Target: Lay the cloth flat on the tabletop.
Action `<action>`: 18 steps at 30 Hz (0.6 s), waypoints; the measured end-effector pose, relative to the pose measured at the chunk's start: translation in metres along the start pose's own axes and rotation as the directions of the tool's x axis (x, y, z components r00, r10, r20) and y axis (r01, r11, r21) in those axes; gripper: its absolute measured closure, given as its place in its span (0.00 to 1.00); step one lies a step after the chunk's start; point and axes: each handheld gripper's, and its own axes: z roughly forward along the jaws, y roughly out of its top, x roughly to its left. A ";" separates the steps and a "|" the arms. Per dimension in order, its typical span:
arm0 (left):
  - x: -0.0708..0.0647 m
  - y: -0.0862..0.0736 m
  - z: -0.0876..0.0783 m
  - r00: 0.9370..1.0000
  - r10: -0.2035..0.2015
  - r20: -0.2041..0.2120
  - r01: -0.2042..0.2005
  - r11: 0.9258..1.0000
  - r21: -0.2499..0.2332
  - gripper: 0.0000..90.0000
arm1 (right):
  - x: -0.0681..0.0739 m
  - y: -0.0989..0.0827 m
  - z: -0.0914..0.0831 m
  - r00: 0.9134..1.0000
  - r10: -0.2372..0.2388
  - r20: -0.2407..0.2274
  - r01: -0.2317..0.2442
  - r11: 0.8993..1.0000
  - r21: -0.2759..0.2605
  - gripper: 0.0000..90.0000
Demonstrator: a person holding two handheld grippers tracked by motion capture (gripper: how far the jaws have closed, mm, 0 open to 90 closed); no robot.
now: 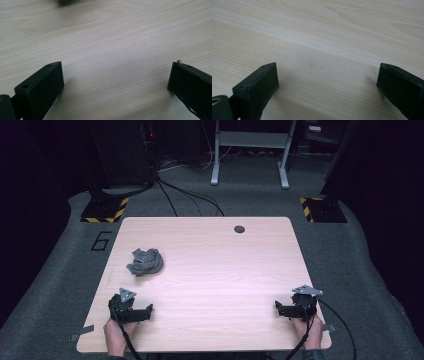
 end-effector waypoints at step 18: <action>0.006 0.028 -0.006 0.998 -0.010 0.054 0.010 1.000 -0.015 0.00 | 0.000 0.000 0.000 1.000 -0.004 -0.006 0.003 1.000 -0.008 0.05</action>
